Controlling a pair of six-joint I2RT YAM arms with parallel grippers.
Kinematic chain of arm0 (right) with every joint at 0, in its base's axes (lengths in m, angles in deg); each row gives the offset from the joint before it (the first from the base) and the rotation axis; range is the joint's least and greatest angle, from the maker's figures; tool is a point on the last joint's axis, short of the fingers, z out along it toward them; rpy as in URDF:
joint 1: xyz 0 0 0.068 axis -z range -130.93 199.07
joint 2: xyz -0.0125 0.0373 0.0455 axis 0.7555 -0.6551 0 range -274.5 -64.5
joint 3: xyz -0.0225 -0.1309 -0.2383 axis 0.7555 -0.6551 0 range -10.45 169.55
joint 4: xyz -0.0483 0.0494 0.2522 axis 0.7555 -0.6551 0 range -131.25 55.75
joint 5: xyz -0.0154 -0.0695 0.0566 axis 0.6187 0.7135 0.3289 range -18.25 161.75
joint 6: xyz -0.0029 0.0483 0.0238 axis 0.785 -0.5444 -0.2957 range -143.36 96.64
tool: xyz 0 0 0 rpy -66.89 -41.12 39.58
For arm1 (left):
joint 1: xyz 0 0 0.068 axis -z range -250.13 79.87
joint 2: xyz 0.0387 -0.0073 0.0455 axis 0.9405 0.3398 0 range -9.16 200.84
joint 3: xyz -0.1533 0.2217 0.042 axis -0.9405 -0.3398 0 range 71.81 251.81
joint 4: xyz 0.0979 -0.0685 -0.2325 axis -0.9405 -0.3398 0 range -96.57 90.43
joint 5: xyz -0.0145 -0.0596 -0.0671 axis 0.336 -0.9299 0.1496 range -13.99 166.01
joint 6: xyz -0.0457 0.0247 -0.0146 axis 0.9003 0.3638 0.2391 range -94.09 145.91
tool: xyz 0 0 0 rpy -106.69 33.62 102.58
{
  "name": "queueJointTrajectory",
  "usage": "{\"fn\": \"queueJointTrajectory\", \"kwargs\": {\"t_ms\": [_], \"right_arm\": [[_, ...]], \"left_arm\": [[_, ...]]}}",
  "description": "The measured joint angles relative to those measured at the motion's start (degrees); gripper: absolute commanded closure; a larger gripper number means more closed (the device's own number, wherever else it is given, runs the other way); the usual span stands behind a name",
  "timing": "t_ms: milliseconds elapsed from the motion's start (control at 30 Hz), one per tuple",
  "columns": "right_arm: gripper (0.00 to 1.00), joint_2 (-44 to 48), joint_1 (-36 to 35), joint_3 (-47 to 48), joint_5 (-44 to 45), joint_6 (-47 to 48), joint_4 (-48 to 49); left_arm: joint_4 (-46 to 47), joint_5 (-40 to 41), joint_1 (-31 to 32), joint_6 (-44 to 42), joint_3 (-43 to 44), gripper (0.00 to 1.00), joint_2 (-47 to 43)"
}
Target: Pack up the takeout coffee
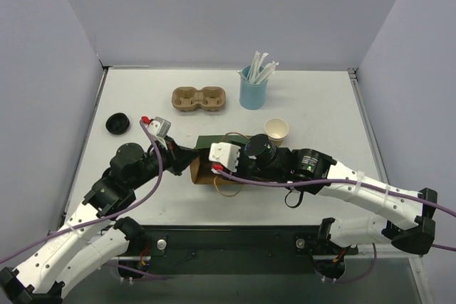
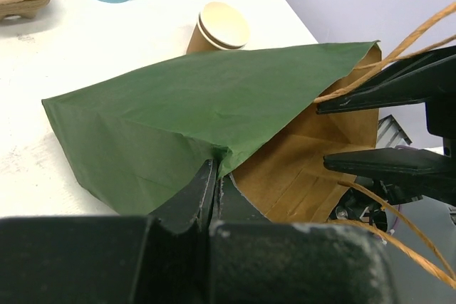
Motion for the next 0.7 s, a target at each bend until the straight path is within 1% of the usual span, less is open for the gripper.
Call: {"fn": "queueJointTrajectory", "kwargs": {"t_ms": [33, 133, 233, 500, 700], "right_arm": [[0.53, 0.0, 0.0, 0.0, -0.39, 0.46, -0.04], [0.45, 0.0, 0.09, -0.31, -1.25, 2.23, -0.17], [0.4, -0.39, 0.11, -0.9, -1.84, 4.11, -0.52], [0.39, -5.18, 0.11, -0.9, -2.36, 8.13, -0.76], [0.33, -6.1, 0.11, -1.81, -2.69, 10.34, -0.5]], "left_arm": [[0.22, -0.09, 0.0, -0.04, -0.15, 1.0, -0.13], [1.33, -0.5, 0.0, -0.07, -1.2, 1.0, -0.85], [2.36, -1.14, 0.0, -0.09, -2.27, 1.0, -1.31], [3.52, -2.43, 0.0, -0.13, -2.54, 1.0, -1.31], [3.67, -3.08, 0.0, -0.07, -2.54, 1.0, -1.38]]}}
